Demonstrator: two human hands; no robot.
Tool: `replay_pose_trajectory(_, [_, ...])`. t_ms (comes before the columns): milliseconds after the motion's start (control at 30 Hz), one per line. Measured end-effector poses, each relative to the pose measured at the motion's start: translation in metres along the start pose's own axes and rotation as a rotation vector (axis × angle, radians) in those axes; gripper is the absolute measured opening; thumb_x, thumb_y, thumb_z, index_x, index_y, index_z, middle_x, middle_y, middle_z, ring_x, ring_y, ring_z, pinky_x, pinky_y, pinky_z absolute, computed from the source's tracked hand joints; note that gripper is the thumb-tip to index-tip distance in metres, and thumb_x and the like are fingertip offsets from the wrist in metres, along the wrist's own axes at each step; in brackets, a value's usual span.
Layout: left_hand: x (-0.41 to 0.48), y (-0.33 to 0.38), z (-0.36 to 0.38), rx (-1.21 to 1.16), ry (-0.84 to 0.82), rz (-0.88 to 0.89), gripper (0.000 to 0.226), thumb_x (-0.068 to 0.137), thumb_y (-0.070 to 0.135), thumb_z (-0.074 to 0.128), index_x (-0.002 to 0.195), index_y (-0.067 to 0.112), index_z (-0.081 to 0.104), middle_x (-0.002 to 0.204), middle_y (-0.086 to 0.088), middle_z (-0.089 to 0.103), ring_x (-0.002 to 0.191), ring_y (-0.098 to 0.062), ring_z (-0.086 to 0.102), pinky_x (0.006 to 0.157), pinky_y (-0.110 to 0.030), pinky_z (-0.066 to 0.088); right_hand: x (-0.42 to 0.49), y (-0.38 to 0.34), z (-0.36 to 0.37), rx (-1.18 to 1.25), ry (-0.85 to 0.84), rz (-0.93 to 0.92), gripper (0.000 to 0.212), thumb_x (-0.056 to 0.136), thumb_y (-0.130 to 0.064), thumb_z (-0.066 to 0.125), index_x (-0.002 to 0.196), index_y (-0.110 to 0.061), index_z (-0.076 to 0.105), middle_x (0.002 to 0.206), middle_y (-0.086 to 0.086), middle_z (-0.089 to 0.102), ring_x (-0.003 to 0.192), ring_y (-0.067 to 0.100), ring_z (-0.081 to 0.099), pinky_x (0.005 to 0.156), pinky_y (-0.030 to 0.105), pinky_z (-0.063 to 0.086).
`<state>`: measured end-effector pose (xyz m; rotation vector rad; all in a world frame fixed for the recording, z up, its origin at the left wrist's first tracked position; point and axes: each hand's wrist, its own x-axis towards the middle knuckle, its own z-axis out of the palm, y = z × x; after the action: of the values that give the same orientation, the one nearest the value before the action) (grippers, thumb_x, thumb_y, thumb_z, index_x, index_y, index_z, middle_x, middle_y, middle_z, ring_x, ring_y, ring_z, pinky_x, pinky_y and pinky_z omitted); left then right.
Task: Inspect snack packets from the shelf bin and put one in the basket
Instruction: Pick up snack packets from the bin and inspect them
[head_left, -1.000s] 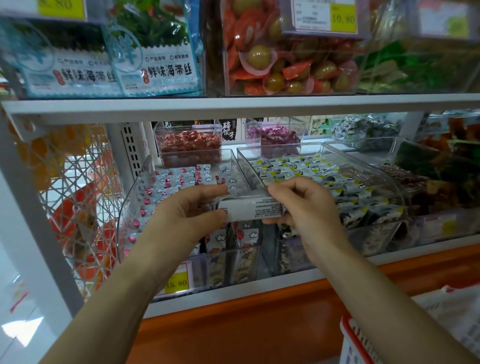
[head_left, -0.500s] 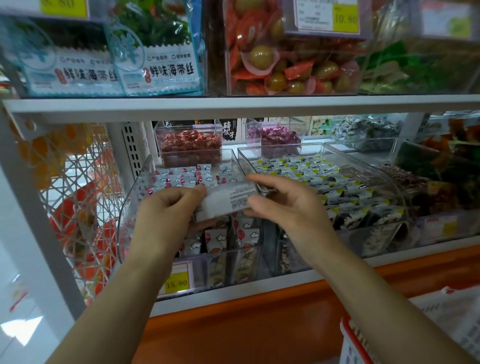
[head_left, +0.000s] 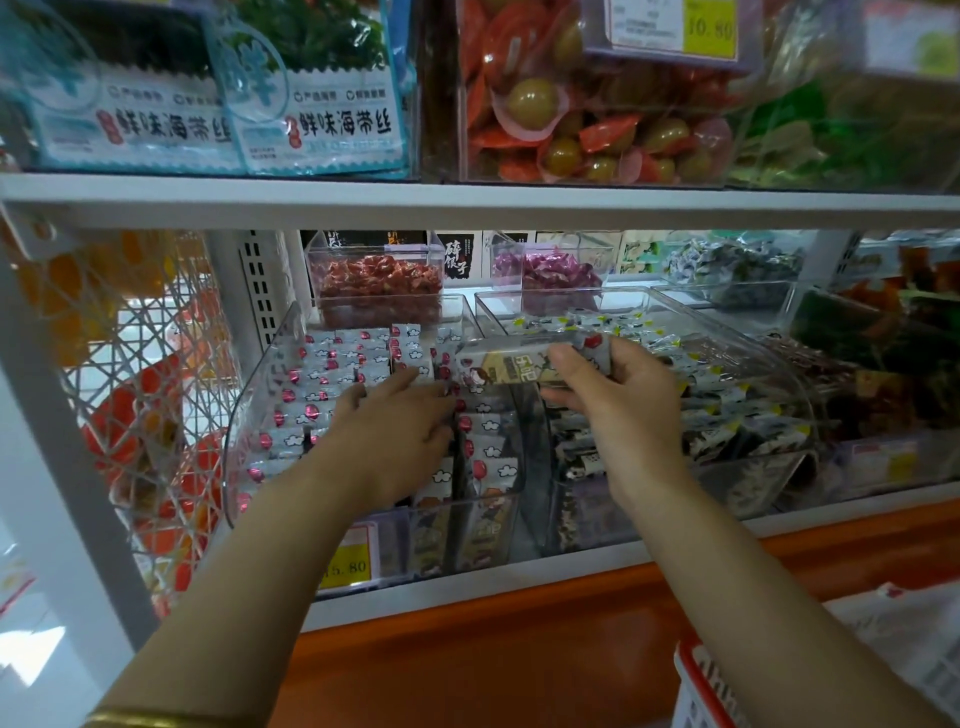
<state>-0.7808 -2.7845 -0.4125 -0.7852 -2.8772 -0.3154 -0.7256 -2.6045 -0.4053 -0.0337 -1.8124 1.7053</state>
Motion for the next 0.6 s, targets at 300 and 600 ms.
replay_pose_trajectory(300, [0.005, -0.005, 0.009, 0.083, -0.11, -0.003, 0.044, 0.099, 0.039, 0.023, 0.138, 0.029, 0.04, 0.153, 0.015, 0.024, 0.144, -0.009, 0.004, 0.111, -0.056, -0.002, 0.001, -0.001, 0.001, -0.094, -0.018, -0.032, 0.02, 0.086, -0.021, 0.065, 0.095, -0.004, 0.064, 0.091, 0.006, 0.067, 0.067, 0.005, 0.069, 0.074, 0.038, 0.059])
replay_pose_trajectory(600, [-0.027, -0.004, -0.011, -0.028, -0.089, 0.017, 0.041, 0.099, 0.042, 0.025, 0.119, 0.03, 0.058, 0.137, 0.016, 0.046, 0.139, -0.003, 0.018, 0.113, -0.049, 0.001, 0.012, -0.015, 0.033, -0.299, -0.178, -0.255, 0.017, 0.083, -0.021, 0.069, 0.09, -0.006, 0.064, 0.082, 0.001, 0.063, 0.075, 0.009, 0.059, 0.069, 0.028, 0.047])
